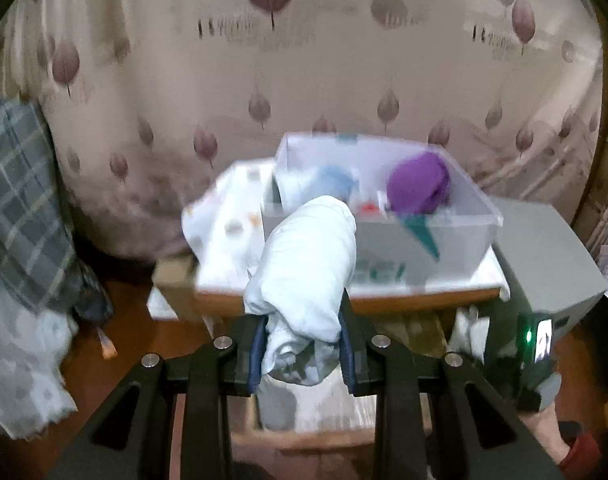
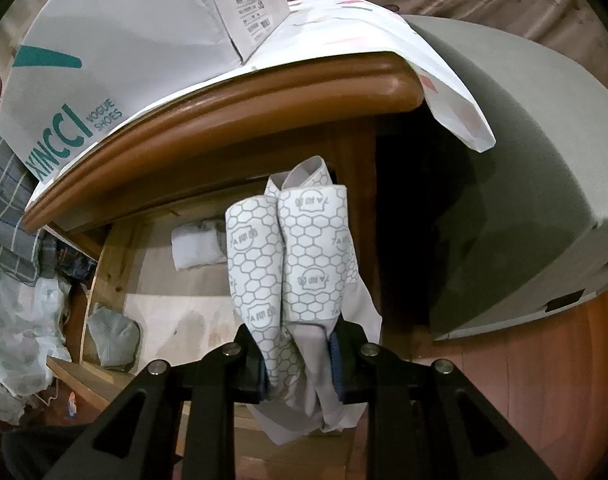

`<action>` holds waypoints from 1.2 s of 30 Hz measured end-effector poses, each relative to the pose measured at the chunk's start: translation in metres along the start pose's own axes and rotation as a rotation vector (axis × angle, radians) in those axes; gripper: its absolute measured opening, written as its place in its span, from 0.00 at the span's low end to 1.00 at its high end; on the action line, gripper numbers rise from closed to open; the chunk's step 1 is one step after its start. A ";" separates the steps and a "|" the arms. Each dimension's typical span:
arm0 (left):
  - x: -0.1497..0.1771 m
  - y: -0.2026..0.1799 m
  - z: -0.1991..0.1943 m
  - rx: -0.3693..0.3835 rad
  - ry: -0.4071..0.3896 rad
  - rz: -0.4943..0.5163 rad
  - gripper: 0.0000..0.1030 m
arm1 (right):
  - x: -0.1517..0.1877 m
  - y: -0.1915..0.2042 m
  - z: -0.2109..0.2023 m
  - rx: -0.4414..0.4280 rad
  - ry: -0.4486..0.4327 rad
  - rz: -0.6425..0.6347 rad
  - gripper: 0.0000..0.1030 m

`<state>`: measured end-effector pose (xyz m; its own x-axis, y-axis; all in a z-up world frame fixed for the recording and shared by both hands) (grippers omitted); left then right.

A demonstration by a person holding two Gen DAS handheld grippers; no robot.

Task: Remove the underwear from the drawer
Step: 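Lift the pale cloth with the left tool and carry it over the white box, then lower the pale cloth into the white box and open the left tool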

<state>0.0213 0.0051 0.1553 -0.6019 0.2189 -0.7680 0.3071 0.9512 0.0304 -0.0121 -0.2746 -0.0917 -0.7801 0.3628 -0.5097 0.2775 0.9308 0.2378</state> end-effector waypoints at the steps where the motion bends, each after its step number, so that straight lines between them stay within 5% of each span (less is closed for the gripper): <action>1: -0.014 0.002 -0.005 -0.010 -0.026 0.005 0.26 | 0.000 0.000 -0.001 -0.002 -0.003 -0.001 0.22; 6: -0.071 0.004 0.002 0.012 -0.059 -0.004 0.27 | 0.000 0.000 -0.002 0.002 -0.008 -0.003 0.22; 13: -0.130 0.002 0.059 -0.017 -0.033 0.031 0.27 | -0.001 -0.001 -0.004 -0.005 -0.008 0.002 0.22; 19: -0.136 0.001 0.119 0.021 0.083 -0.008 0.27 | -0.002 -0.004 -0.003 -0.005 -0.004 0.018 0.22; 36: -0.124 -0.022 0.203 0.024 0.192 0.019 0.30 | -0.001 -0.001 0.002 -0.020 0.021 0.016 0.22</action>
Point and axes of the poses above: each gripper's, at about its wrist camera, not at the fingertips, and z roughly the way its jaws point, y to its left, x to its underside, the point moved 8 cm from there along z, roughly the way its jaws point, and after that the axes turned 1 degree about y, right-handed, at the moved point
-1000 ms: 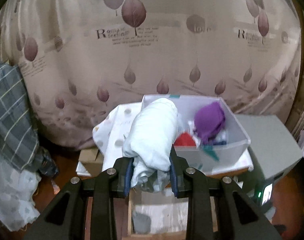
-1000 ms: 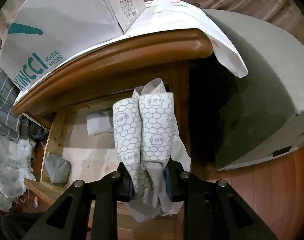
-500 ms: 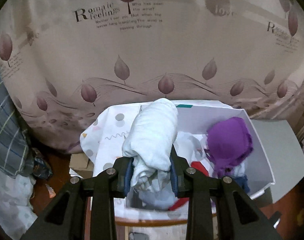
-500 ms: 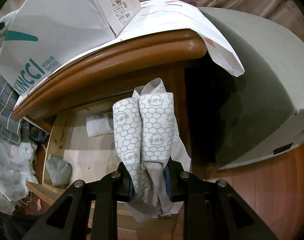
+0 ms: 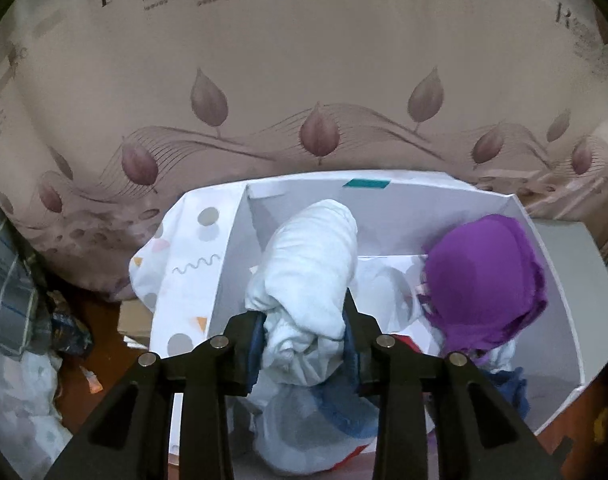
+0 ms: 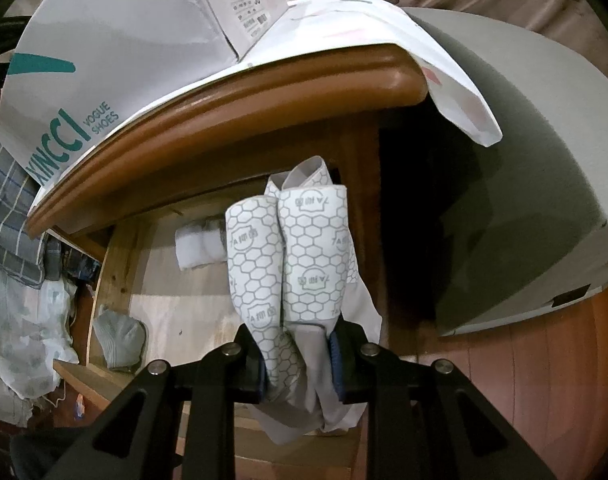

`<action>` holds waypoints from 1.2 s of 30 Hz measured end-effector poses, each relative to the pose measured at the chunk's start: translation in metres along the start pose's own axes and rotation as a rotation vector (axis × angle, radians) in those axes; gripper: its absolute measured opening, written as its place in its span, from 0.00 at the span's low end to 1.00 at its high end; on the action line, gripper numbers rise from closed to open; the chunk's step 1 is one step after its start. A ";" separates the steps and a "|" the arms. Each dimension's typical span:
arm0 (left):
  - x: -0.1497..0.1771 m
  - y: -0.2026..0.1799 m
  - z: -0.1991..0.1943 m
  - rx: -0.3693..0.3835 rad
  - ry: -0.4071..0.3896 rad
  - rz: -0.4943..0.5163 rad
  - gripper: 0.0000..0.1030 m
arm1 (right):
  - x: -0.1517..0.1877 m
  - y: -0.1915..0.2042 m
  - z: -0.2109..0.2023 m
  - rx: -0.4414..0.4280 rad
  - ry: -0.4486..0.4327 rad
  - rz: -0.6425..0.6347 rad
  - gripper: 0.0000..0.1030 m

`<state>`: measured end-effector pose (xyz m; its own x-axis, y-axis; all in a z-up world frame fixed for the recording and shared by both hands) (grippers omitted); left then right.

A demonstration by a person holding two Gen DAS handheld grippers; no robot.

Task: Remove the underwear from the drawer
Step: 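Lower the pale cloth into the white box and open the left tool, then move the left tool back toward the drawer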

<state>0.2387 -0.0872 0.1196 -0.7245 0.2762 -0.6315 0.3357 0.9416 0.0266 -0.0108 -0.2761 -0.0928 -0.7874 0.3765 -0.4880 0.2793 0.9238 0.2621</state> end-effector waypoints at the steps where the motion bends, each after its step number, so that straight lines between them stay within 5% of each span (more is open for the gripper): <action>1: 0.002 0.000 0.002 -0.006 0.001 0.000 0.30 | 0.000 0.000 0.000 -0.001 0.000 0.000 0.22; 15: 0.007 0.007 -0.006 -0.040 -0.018 -0.015 0.50 | 0.000 -0.001 0.000 0.004 -0.002 -0.003 0.22; 24: 0.014 0.011 -0.049 -0.052 -0.084 0.005 0.61 | 0.000 -0.001 -0.002 0.011 -0.016 0.001 0.22; 36: 0.101 0.056 -0.109 -0.126 -0.172 -0.105 0.72 | 0.002 0.006 -0.002 0.026 -0.050 -0.037 0.22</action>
Point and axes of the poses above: each gripper's, at about its wrist camera, not at the fingertips, and z roughly the way its jaws point, y to its left, x to its underside, the point moved 8 cm from there along z, roughly the way its jaws point, and after that the axes turned 1 degree about y, right-handed, at the moved point
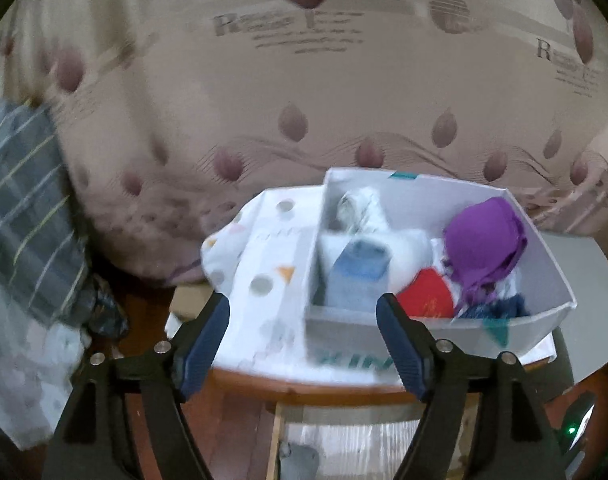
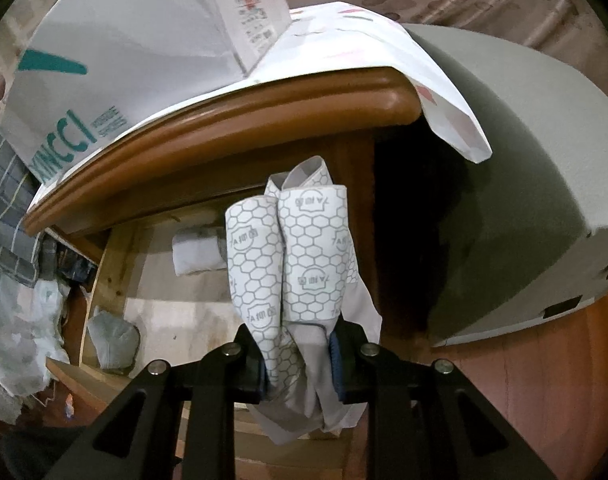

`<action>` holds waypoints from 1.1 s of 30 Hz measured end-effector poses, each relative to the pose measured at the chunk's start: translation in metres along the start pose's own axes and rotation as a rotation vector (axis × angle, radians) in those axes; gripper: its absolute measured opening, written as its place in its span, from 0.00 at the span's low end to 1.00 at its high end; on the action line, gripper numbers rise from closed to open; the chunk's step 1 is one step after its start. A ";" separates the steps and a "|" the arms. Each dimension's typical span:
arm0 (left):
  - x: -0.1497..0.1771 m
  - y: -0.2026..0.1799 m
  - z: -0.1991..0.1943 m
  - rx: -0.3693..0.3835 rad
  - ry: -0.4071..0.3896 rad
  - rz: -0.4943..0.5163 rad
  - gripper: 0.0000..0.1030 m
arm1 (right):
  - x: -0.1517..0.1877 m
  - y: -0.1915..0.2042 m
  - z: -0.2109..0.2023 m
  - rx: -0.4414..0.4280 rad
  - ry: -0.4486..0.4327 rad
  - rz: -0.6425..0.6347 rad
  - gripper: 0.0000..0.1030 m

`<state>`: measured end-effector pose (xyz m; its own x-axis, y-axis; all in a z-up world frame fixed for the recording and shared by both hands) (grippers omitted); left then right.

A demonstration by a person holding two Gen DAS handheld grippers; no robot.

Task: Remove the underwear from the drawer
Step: 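Move the left tool back toward the drawer, then carry the grey hexagon-print socks into the white box and open the right tool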

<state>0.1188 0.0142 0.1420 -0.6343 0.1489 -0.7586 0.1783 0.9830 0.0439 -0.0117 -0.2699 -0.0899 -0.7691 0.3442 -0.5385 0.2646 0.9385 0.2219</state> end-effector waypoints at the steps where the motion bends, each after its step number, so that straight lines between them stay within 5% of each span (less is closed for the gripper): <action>1: 0.008 0.006 0.001 -0.013 0.004 -0.015 0.73 | 0.001 0.003 -0.001 -0.007 -0.008 -0.010 0.22; 12: 0.105 0.050 0.047 -0.119 0.086 -0.125 0.76 | -0.007 0.009 -0.025 0.029 -0.070 -0.037 0.22; 21: 0.145 0.086 0.070 -0.258 0.108 -0.203 0.81 | -0.022 0.010 -0.058 0.086 -0.084 -0.057 0.22; 33: 0.161 0.115 0.081 -0.338 0.165 -0.241 0.83 | -0.105 0.047 -0.148 0.083 -0.216 -0.157 0.22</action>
Point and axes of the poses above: each gripper's, at about its wrist camera, not at the fingertips, and z roughly the way its jaws point, y to its left, x to its underside, the point moved 8 cm from there along z, roughly the way its jaws point, and after that the axes turned 1 degree about y, right-handed, at the moved point
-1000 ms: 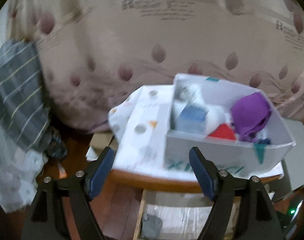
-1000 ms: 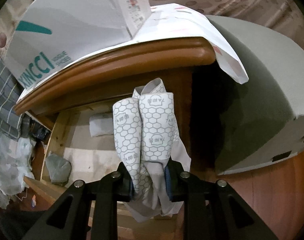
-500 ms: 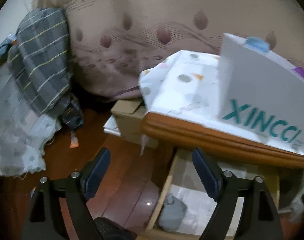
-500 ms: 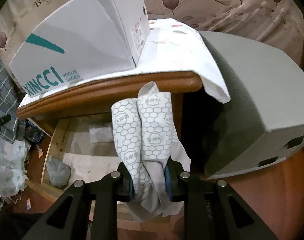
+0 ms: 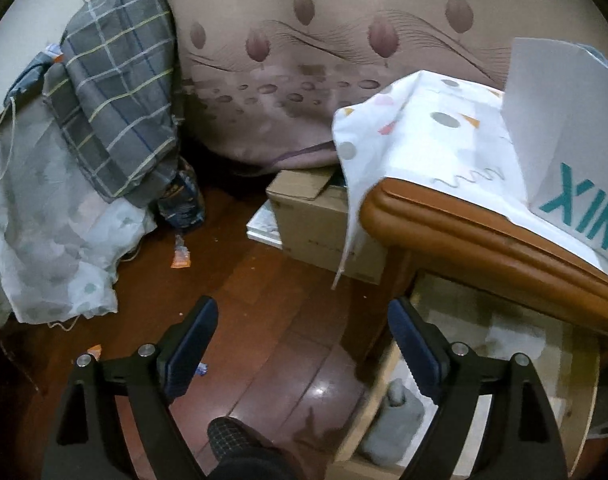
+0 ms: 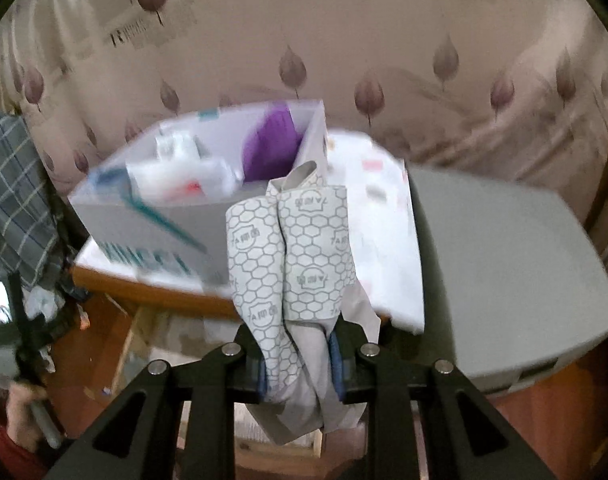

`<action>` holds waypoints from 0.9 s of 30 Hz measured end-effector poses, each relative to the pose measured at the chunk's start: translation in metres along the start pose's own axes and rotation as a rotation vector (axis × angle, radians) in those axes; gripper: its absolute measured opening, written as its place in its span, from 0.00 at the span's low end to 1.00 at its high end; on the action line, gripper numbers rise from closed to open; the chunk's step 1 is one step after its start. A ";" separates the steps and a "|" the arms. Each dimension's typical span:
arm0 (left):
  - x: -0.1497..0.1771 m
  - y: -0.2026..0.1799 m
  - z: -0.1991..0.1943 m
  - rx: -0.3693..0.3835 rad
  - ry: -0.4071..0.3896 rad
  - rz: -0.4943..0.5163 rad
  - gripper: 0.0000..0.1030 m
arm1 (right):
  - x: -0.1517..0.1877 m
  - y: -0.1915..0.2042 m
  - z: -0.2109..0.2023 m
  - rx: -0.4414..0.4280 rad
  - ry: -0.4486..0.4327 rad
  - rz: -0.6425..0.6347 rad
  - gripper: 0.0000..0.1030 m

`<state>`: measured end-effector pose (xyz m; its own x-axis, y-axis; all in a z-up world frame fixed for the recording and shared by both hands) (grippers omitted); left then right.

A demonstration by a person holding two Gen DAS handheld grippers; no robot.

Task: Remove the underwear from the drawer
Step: 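Carry the grey hexagon-print socks into the white box and open the right tool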

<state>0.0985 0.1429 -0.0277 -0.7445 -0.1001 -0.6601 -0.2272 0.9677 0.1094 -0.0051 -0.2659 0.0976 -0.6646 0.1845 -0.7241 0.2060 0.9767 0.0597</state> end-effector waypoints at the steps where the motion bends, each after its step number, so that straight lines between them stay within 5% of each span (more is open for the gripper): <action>1: -0.001 0.004 0.001 -0.007 -0.003 -0.012 0.84 | -0.012 0.003 -0.006 0.002 -0.019 -0.015 0.22; 11: 0.007 0.017 0.020 -0.045 0.077 -0.053 0.85 | -0.110 0.053 -0.013 -0.050 -0.066 -0.075 0.22; 27: 0.005 0.019 0.024 -0.020 0.113 -0.089 0.85 | -0.131 0.096 0.079 -0.009 0.113 -0.153 0.22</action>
<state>0.1051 0.1658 -0.0466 -0.7867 -0.2117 -0.5799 -0.3068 0.9492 0.0697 0.1589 -0.2047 0.1440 -0.7640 0.0447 -0.6437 0.0904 0.9952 -0.0382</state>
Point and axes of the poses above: each gripper's, at about its wrist camera, not at the fingertips, and z roughly the way its jaws point, y to its left, x to its underside, the point moved 8 cm from there along z, roughly the way its jaws point, and after that the axes turned 1 degree about y, right-handed, at the moved point
